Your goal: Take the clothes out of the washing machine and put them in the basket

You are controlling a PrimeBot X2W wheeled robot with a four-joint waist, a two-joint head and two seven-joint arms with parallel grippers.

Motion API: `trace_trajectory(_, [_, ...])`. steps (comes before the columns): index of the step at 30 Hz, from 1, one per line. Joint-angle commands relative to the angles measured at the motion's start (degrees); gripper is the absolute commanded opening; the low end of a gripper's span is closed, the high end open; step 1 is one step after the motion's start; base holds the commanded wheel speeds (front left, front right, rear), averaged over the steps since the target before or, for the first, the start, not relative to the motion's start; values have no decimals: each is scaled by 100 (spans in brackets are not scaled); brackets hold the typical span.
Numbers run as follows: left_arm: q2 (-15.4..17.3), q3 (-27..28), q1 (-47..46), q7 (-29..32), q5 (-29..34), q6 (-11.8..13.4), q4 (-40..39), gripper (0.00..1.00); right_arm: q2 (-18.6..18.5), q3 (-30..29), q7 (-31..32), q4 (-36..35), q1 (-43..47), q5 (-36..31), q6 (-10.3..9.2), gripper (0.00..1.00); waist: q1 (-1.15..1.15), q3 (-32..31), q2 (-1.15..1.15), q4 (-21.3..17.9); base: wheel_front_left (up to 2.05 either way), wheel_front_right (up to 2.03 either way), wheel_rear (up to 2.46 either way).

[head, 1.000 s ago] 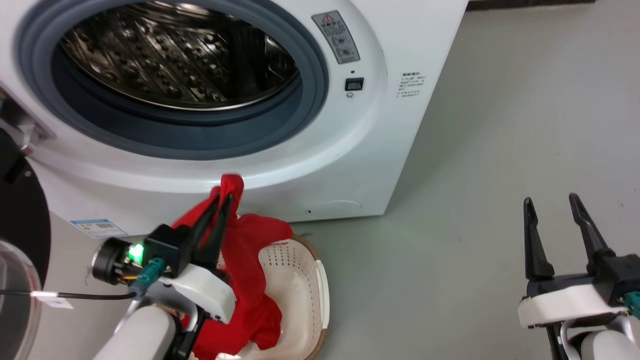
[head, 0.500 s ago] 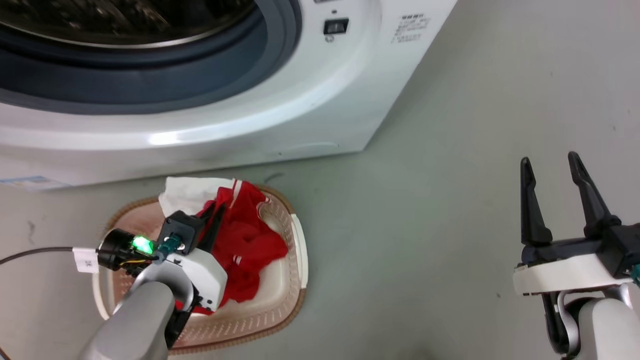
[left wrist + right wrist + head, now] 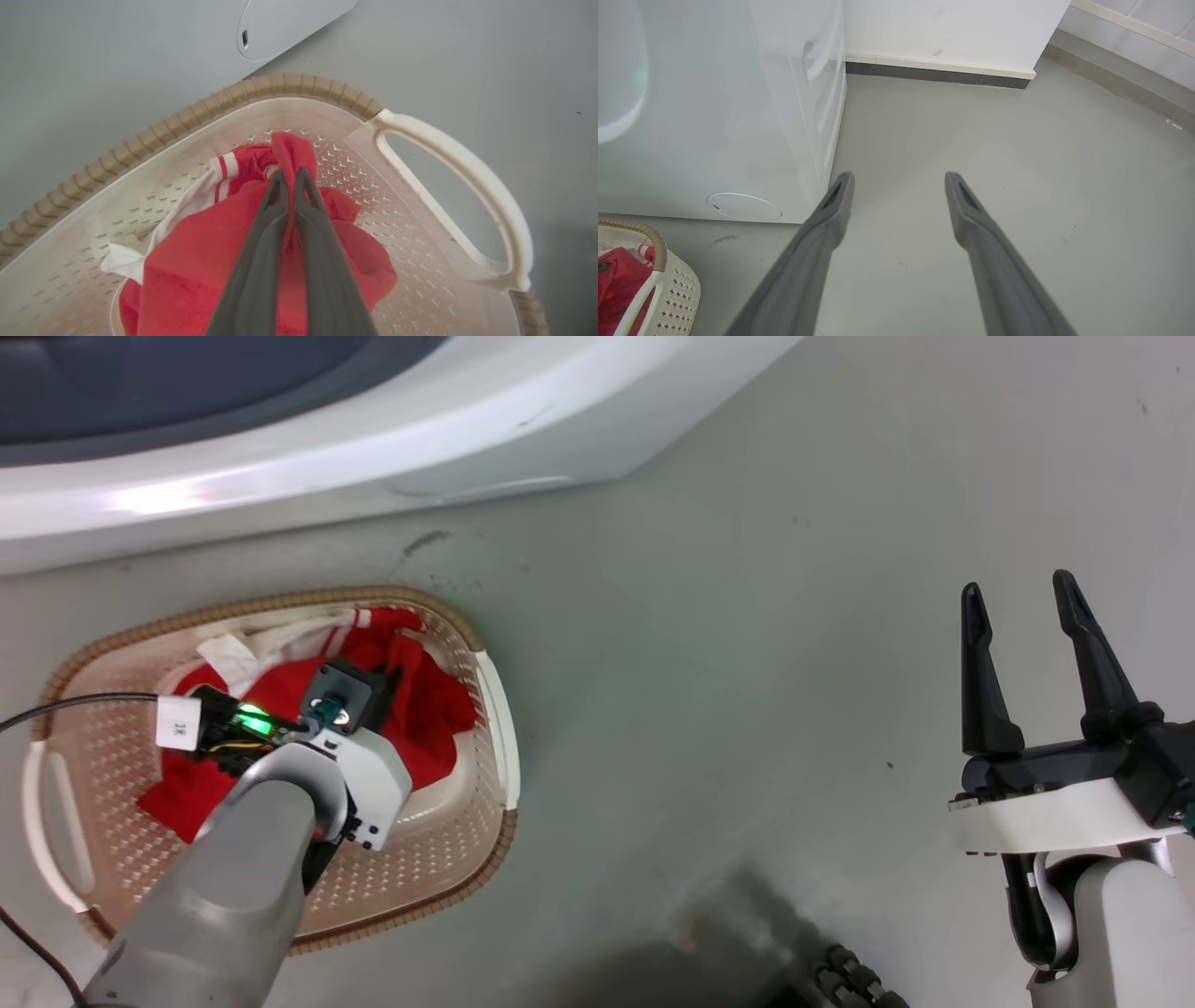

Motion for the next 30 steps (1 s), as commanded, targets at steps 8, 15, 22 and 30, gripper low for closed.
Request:
trace_trajectory(8, [33, 108, -437, 77, -116, 105, 1083, 0, 3, 128, -10, -93, -136, 122, -5, 100, -1, 549, 0, -225, 0, 0, 0])
trace_trajectory(15, [-96, 152, -626, 218, -297, -29, 1678, 0, 3, 197, -10, -81, -148, 133, -5, 100, -1, 677, 0, -237, 0, 0, 0])
trace_trajectory(22, [-210, 114, -467, 22, -345, 35, 1822, 100, 2, 117, -10, 9, -172, 89, -5, 100, -1, 270, 0, -148, 0, 0, 0])
trace_trajectory(30, [-453, 298, -85, -62, -532, 41, 1312, 100, 1, -45, -10, 189, -22, -72, -4, 100, -1, -750, 0, 112, 0, 0, 0])
